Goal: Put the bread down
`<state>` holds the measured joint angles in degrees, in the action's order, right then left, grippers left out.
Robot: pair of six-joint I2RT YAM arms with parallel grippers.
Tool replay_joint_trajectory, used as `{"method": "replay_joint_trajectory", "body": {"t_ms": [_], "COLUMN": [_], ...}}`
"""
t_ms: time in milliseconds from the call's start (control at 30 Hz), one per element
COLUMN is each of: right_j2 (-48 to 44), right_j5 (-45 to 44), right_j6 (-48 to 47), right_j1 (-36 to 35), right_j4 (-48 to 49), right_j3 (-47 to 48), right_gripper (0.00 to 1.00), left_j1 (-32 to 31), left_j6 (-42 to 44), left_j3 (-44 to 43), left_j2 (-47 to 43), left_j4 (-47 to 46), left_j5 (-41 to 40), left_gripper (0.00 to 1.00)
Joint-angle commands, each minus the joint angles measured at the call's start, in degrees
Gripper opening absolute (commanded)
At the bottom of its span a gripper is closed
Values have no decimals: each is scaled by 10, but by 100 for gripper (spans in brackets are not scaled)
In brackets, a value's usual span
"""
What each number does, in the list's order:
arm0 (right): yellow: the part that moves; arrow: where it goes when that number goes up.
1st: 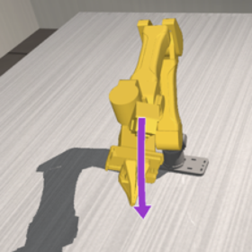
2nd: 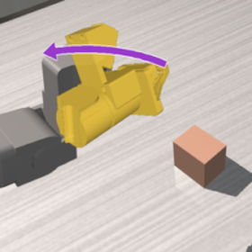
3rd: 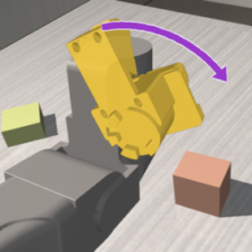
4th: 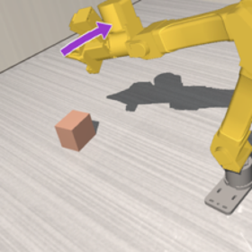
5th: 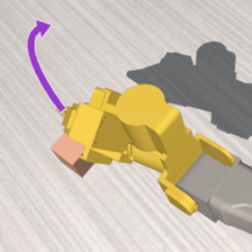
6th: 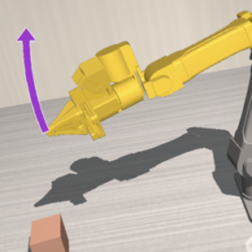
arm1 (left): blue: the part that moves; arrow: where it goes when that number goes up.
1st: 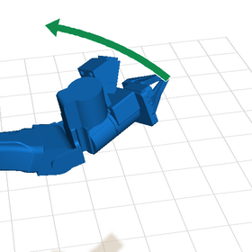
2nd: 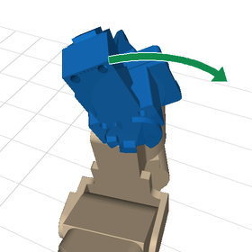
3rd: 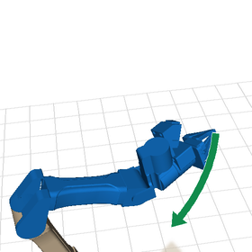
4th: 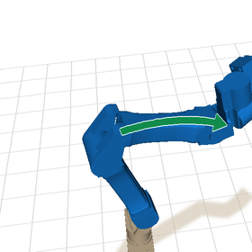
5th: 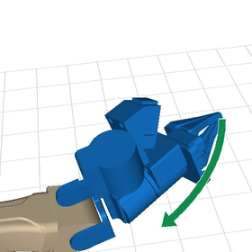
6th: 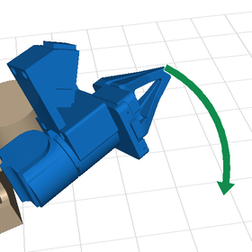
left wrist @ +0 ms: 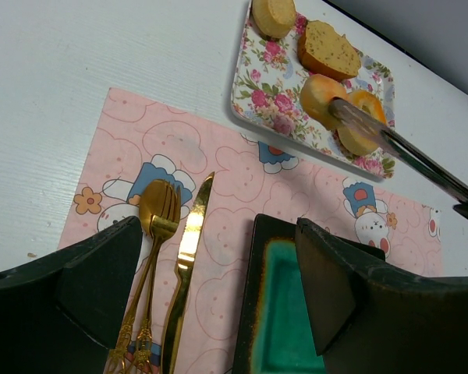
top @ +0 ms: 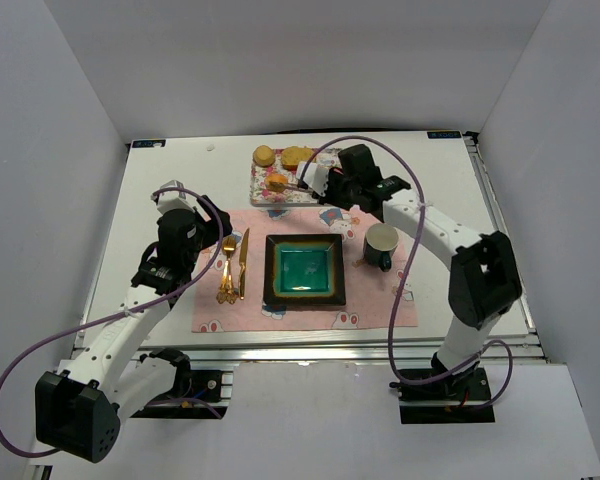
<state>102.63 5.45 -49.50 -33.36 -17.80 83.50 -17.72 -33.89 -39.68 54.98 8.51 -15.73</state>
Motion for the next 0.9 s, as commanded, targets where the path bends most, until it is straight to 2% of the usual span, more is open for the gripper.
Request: {"method": "replay_joint_trajectory", "body": {"t_ms": [0,200,400,667,867], "right_j2": [-57,-174,-293,-343,-343], "right_j5": [41,99,118,101,100], "right_j6": [5,-17,-37,-62,-62], "right_j1": [1,1,1,1,1], "right_j4": [15,-32,-84,-114,-131], "right_j3": [-34,-127,-214,-302,-310], "right_gripper": [0,0,0,2,9], "left_j1": [4,5,6,7,6], "left_j6": [4,3,-1,-2,-3], "left_j3": [-5,0,8,12,11], "left_j2": [-8,-12,-10,-5,-7], "left_j4": [-12,-17,-28,-37,-37], "left_j5": [-9,-9,-2,8,10], "left_gripper": [88,89,88,88,88]}}
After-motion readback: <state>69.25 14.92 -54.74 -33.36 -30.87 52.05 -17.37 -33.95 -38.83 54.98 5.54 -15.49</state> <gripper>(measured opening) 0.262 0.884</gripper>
